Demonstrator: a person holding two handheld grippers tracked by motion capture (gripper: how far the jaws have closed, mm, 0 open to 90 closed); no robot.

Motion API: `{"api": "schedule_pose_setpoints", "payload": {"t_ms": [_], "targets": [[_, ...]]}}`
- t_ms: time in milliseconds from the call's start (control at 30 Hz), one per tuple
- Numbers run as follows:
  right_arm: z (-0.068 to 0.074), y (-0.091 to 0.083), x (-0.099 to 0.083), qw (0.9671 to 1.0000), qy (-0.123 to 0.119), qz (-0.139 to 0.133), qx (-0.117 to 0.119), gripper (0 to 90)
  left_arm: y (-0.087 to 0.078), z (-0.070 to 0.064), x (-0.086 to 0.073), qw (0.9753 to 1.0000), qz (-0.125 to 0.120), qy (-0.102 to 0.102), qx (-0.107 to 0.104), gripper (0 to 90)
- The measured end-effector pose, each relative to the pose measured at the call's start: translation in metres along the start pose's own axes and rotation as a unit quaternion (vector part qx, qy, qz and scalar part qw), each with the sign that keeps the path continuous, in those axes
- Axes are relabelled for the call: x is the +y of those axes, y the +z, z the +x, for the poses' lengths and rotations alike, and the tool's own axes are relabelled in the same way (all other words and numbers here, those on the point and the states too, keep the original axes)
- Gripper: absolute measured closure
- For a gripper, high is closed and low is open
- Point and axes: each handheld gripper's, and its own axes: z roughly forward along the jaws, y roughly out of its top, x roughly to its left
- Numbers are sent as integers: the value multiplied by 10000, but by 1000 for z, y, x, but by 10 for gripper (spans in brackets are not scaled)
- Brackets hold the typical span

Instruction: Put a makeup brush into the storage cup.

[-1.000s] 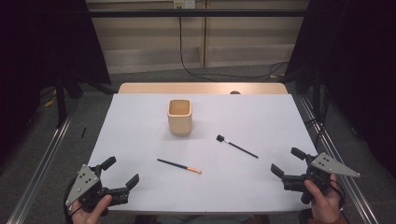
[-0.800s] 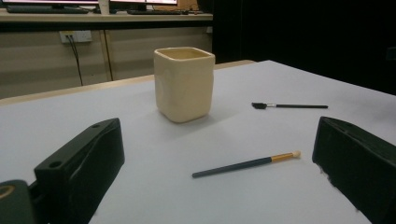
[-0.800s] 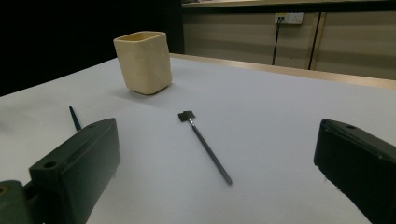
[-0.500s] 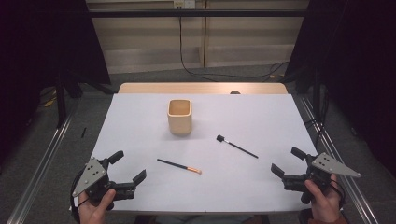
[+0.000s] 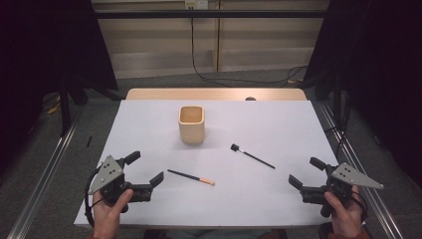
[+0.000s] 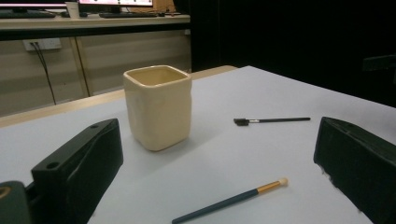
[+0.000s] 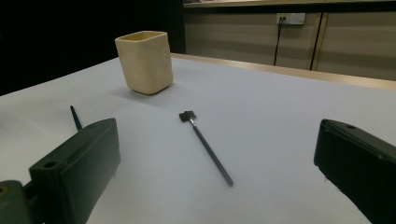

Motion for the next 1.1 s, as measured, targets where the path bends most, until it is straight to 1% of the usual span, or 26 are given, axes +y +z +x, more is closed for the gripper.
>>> {"api": "schedule_pose_setpoints", "payload": {"t_ms": [167,267,300,367,433,500,533,600,633,733,800,867,900,967,1067,1100], "targets": [[0,0,0,10000,-2,2,7,0,8,-1,7,9999,-43,29,-104,15],[0,0,0,10000,-10,1,10,0,13,-2,13,9999,-54,60,-134,15],[0,0,0,10000,-12,-3,11,0,14,-2,16,9998,-46,98,-149,15],[1,0,0,10000,-9,0,9,0,18,-1,21,9998,-86,74,-177,15],[1,0,0,10000,2,2,17,0,20,-1,22,9997,-78,108,-188,15],[1,0,0,10000,-6,6,26,0,26,-2,27,9996,-75,124,-262,15],[1,0,0,10000,-12,7,34,0,26,-2,27,9996,-75,124,-262,14],[2,0,0,10000,-18,0,32,0,34,-2,32,9993,-68,170,-321,14],[1,0,0,10000,-13,7,35,0,34,-2,32,9993,-68,170,-321,14],[1,0,0,10000,-8,11,40,0,41,-3,34,9993,-49,194,-322,14],[1,0,0,10000,-9,12,43,0,45,-3,35,9991,4,152,-405,15],[1,0,0,10000,-12,22,49,0,48,-3,35,9992,39,173,-361,15],[1,0,0,10000,-12,35,53,0,50,-3,35,9988,100,206,-426,15],[1,0,0,10000,-19,40,60,0,51,-2,35,9986,135,230,-446,15],[1,1,0,10000,-18,31,59,0,54,-1,37,9975,314,310,-554,18],[2,1,0,10000,-23,29,64,0,56,0,37,9964,493,329,-613,18]]}}
